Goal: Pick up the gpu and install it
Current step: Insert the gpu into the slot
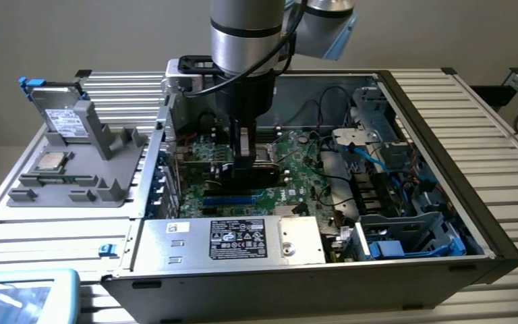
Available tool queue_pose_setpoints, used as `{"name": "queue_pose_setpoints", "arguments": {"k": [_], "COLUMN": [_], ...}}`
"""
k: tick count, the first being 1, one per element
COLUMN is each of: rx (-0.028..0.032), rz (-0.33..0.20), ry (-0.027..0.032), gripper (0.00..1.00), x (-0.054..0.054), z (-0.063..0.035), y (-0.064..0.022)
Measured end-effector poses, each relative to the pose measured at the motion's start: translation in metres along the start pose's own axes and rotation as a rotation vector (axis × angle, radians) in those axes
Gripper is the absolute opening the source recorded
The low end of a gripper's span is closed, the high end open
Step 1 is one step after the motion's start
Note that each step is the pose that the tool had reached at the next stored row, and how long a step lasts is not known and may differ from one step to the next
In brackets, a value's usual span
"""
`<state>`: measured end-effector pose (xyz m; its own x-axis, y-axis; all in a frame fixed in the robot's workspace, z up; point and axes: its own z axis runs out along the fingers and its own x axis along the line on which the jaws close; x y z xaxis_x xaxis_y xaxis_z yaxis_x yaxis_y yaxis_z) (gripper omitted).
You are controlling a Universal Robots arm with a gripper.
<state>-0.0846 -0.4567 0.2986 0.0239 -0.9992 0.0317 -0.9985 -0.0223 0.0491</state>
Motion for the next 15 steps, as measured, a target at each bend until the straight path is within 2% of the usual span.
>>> {"name": "queue_pose_setpoints", "arguments": {"k": [3,5,6,8,11,12,14,15], "rx": [0.0010,0.0010,0.0009,0.0019,0.0034,0.0041,0.0061,0.0097], "rz": [0.001,0.001,0.001,0.003,0.014,0.019,0.030,0.035], "ry": [0.0092,0.0108,0.0138,0.0287,0.0477,0.0517,0.0558,0.0584], "gripper": [0.27,0.27,0.27,0.27,0.27,0.27,0.27,0.27], "x": [0.0000,0.0000,-0.0001,-0.0013,-0.0014,-0.0014,-0.0015,-0.0017], "z": [0.0001,0.0001,0.0001,0.0006,0.0017,0.0021,0.0024,0.0023], "y": [0.0000,0.0000,0.0000,0.0000,-0.0008,-0.0010,-0.0012,-0.0012]}}
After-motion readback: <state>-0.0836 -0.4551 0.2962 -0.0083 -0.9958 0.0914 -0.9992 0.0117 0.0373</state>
